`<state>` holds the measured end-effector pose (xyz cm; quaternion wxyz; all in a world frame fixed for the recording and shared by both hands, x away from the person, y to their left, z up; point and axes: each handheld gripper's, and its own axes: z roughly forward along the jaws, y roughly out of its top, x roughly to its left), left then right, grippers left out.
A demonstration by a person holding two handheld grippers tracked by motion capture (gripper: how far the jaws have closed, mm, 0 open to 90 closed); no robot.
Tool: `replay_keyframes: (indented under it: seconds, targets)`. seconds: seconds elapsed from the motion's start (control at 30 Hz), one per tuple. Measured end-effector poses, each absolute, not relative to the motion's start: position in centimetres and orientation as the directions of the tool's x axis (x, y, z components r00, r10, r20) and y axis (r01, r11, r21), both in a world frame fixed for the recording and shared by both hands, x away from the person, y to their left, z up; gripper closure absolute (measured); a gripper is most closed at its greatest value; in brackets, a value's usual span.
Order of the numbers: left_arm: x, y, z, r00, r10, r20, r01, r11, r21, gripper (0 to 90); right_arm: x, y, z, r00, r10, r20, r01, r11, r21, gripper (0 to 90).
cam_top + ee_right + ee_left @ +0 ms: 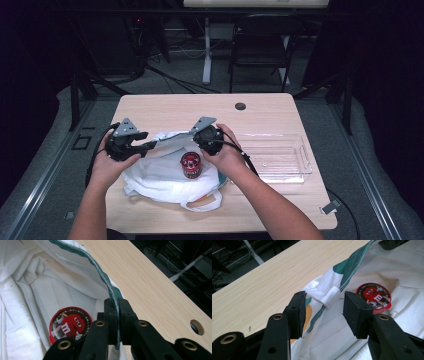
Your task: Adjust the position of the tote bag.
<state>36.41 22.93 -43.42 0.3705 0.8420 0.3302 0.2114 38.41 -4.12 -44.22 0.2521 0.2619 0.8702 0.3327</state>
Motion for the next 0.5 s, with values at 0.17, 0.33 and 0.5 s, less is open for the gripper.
replay_keyframes:
  seconds: [0.17,0.33,0.5]
  targets:
    - [36.5,23.4,-43.6,0.685,0.721,0.103,0.407,-0.497,0.766,53.5,38.6,-4.3,-44.1,-0.737,0.624,-0.258,0.295,0.642,0.708,86.8]
    - [36.6,23.9,-43.7,0.677,0.732,0.081,0.422,-0.476,0.771,53.3,38.7,-4.4,-44.1,-0.735,0.628,-0.255,0.298,0.637,0.710,86.7]
    - [36.6,24.6,-43.7,0.673,0.734,0.090,0.425,-0.484,0.765,51.8,38.9,-4.6,-44.1,-0.734,0.632,-0.248,0.303,0.633,0.713,86.5]
